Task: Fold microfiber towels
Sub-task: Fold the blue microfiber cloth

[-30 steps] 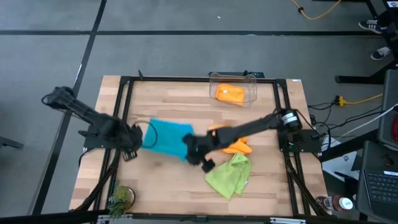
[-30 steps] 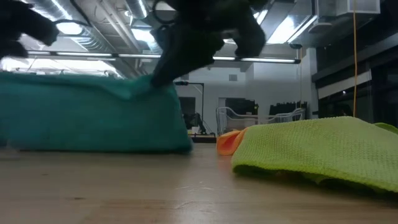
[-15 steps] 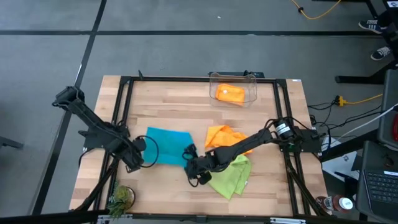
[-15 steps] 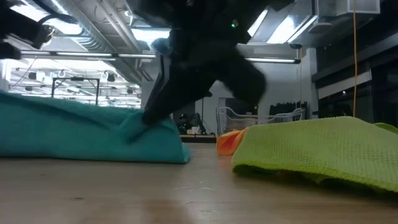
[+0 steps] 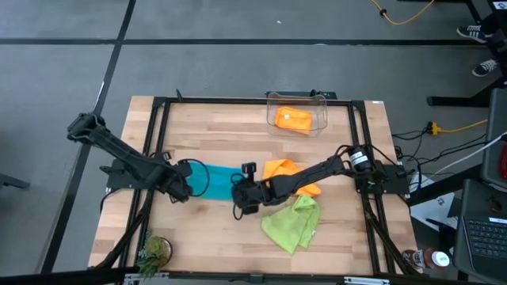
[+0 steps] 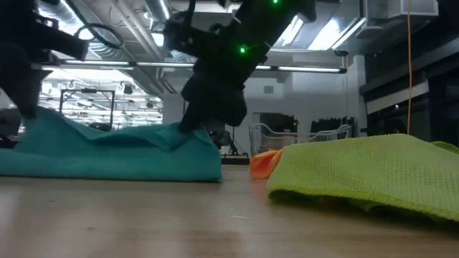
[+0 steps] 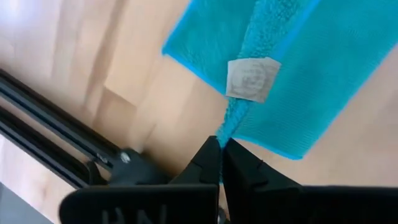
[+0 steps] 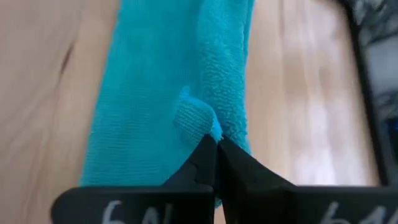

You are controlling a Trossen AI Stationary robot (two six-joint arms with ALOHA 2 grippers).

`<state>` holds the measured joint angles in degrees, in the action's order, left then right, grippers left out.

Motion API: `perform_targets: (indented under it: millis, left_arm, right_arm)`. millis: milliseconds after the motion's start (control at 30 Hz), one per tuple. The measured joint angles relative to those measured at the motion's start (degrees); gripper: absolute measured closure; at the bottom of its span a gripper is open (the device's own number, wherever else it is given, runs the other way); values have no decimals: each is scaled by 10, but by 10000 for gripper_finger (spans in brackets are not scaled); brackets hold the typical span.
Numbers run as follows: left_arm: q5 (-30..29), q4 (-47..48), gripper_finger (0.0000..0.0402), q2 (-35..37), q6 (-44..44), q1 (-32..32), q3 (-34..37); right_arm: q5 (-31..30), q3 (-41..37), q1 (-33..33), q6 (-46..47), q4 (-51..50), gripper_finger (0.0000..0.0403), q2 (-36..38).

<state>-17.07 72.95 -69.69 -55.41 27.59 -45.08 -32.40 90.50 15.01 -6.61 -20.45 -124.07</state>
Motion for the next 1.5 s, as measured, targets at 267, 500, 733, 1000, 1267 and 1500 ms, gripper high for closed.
perform_targets:
  millis: [267,500,733,1000,1267,1500]
  left_arm:
    - [-34,-24,357,-5,49,-67,0]
    - [-41,-21,265,-5,51,-106,0]
    - [-81,-11,232,-5,32,-118,0]
    - [-51,-34,235,-4,-2,-109,0]
    - [-9,-232,236,-4,59,-56,17]
    - [-53,-404,236,-42,46,-27,105]
  right_arm:
    - [21,0,-27,97,-54,333,0]
    - [-24,0,-31,95,-52,223,0]
    - [-250,1,-32,134,-74,171,22]
    - [-45,1,-34,227,-164,184,57]
    - [184,1,-37,125,-98,209,57]
    - [235,1,-37,125,-56,214,56]
